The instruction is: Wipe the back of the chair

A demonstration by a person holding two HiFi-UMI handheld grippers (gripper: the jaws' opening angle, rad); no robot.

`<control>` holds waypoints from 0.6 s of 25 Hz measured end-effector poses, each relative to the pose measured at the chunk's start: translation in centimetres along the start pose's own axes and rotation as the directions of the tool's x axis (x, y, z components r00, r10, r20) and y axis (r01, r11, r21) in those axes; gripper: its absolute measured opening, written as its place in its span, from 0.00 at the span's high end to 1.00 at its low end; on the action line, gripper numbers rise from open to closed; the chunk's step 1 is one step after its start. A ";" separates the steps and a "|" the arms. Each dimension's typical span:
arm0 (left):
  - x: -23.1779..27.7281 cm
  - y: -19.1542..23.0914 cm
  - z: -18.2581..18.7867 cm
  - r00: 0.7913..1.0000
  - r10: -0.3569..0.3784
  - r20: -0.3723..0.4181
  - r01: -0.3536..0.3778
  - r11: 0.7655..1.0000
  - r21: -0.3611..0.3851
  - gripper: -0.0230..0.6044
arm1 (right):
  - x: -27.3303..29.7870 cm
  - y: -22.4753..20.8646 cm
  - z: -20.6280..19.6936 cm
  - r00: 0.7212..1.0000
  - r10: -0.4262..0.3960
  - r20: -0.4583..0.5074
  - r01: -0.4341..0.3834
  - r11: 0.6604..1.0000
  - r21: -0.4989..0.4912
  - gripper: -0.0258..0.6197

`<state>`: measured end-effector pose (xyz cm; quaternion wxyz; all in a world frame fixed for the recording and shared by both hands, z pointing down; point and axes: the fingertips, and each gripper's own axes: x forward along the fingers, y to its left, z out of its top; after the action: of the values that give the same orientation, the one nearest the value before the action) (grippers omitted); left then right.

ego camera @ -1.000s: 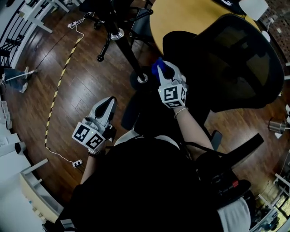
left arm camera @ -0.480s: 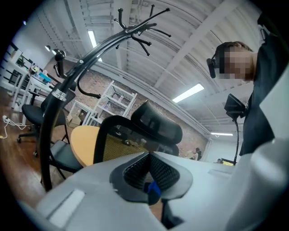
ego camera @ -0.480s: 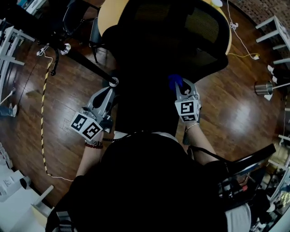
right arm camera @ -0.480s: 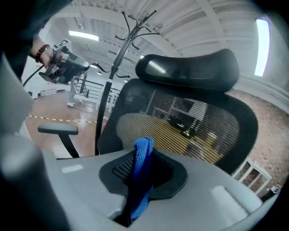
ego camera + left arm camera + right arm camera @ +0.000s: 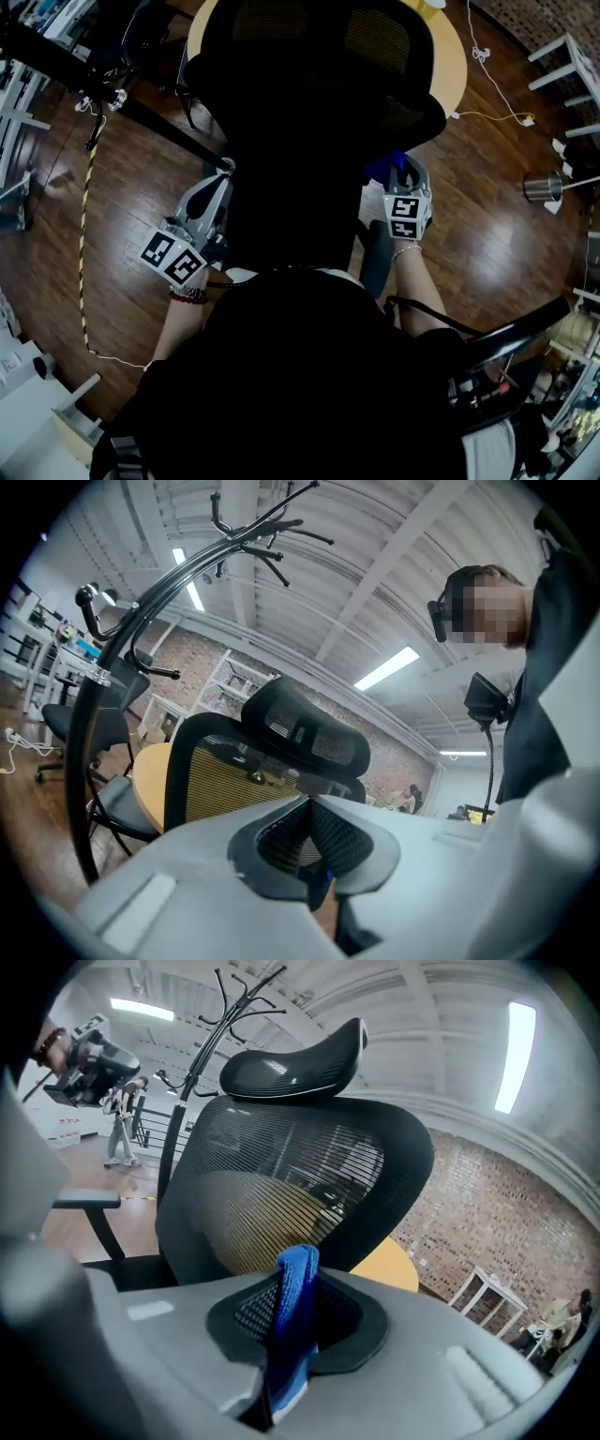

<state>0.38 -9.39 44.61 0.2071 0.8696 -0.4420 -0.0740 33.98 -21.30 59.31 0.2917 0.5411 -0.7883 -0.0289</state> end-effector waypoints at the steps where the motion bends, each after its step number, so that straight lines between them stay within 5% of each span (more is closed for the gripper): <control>1: -0.4 0.1 0.0 1.000 0.024 0.007 -0.024 1.000 -0.003 0.95 | 0.4 -0.2 0.1 1.000 0.000 0.004 0.000 1.000 -0.009 0.89; 7: -3.2 0.7 0.2 0.994 0.109 0.015 -0.109 0.994 -0.010 0.95 | 1.3 1.0 0.1 0.999 0.001 0.044 0.002 0.999 -0.051 0.89; 15: -3.7 1.2 0.9 0.992 0.123 -0.001 -0.123 0.992 0.007 0.95 | 3.6 5.6 -3.1 0.993 0.105 -0.046 -0.109 0.990 -0.090 0.89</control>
<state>-2.97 -7.35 44.07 0.2086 0.8416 -0.4947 -0.0592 29.92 -21.27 65.49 0.3335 0.4845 -0.8078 -0.0384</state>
